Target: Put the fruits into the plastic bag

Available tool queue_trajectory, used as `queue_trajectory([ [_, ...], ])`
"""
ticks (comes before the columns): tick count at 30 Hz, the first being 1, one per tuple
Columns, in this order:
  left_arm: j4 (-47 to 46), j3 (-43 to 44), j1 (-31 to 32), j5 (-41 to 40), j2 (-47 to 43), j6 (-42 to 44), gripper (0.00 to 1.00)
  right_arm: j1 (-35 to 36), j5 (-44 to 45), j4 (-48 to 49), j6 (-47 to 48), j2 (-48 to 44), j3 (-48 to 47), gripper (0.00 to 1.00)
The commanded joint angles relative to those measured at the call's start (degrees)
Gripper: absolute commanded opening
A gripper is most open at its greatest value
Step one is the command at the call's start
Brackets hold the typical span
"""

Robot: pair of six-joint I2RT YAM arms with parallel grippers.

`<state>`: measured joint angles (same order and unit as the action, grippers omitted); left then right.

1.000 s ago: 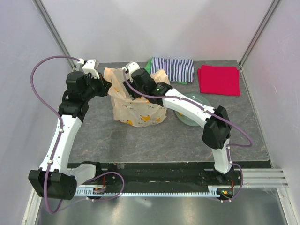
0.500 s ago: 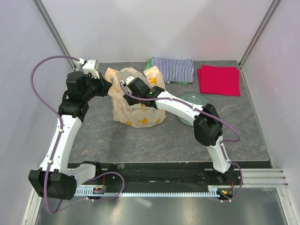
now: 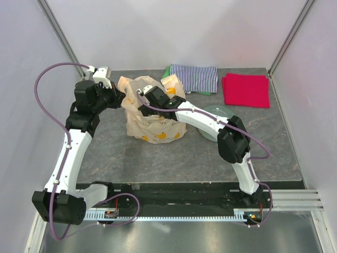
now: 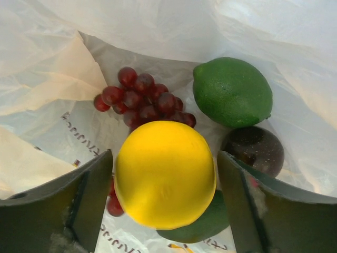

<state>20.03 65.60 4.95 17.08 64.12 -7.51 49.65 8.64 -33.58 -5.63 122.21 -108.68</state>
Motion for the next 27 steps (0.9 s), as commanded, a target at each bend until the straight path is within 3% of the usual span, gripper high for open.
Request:
queue_trajectory([
  [1, -1.4, 0.2, -0.2, 0.7, -0.9, 1.8, 0.01, -0.3, -0.4, -0.6, -0.8, -1.2, 0.2, 0.90],
  [9, -1.4, 0.2, -0.2, 0.6, -1.1, 1.9, 0.02, -0.7, -1.4, 3.8, -1.3, -5.0, 2.7, 0.91],
  [15, -1.4, 0.2, -0.2, 0.5, -1.0, 1.9, 0.01, -0.7, 2.2, 11.3, -3.4, -13.1, 7.1, 0.91],
  [21, -1.5, 0.3, -0.2, 0.6, -1.1, 1.8, 0.02, -0.7, 1.2, 27.1, -6.0, -24.1, 15.8, 0.91],
  [27, -1.4, 0.2, -0.2, 0.6, -1.0, 1.9, 0.01, -0.7, -17.0, 45.8, -7.7, -31.4, 25.5, 0.91],
])
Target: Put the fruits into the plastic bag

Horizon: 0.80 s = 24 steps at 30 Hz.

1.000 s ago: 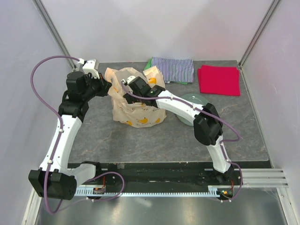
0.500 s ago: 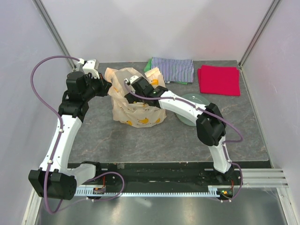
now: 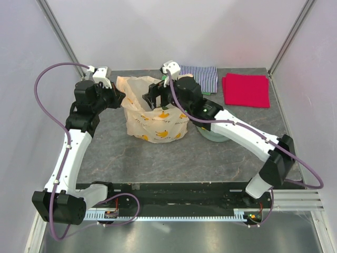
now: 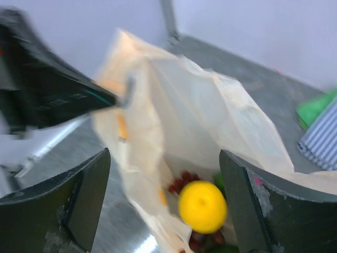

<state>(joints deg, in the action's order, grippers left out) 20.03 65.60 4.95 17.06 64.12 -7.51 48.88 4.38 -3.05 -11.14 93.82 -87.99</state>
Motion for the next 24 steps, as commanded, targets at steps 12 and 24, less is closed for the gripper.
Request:
queue_trajectory([
  [12, -1.5, 0.3, -0.2, 1.0, -0.8, 1.7, 0.02, -0.4, -20.4, 15.4, 5.8, -20.3, 12.4, 0.87],
  [24, -1.5, 0.2, -0.2, 1.3, -0.7, 1.5, 0.02, -30.0, 5.3, 4.8, -8.5, -30.5, 23.1, 0.79],
])
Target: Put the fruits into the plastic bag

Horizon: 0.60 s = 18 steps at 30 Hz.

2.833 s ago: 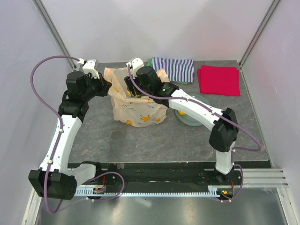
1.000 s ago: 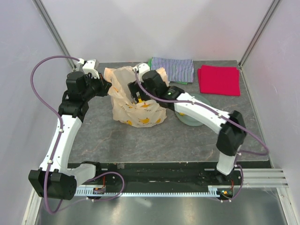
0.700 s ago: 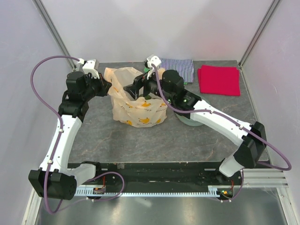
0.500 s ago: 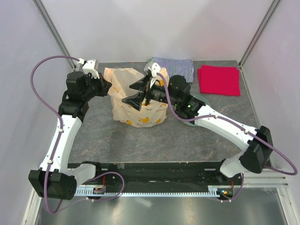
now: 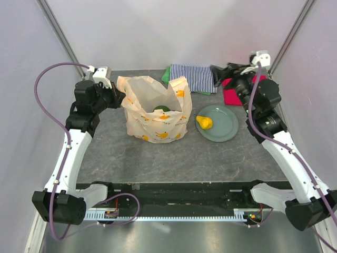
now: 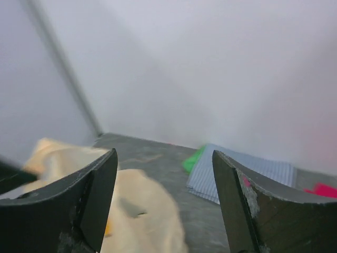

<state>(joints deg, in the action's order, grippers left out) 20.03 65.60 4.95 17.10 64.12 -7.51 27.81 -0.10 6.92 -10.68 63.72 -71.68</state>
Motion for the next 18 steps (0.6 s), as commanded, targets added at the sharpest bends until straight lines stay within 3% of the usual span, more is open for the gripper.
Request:
queue_trajectory([
  [1, -1.5, 0.2, -0.2, 1.3, -0.7, 1.5, 0.02, -10.8, 9.9, -4.5, -11.7, -1.0, 8.6, 0.79],
  [9, -1.5, 0.2, -0.2, 1.3, -0.7, 1.5, 0.02, -14.0, 14.3, -3.6, -11.3, 5.8, 17.6, 0.86],
  [18, -1.5, 0.2, -0.2, 1.1, -0.7, 1.6, 0.01, -13.8, -2.0, -10.3, -7.5, 24.8, 11.7, 0.87],
])
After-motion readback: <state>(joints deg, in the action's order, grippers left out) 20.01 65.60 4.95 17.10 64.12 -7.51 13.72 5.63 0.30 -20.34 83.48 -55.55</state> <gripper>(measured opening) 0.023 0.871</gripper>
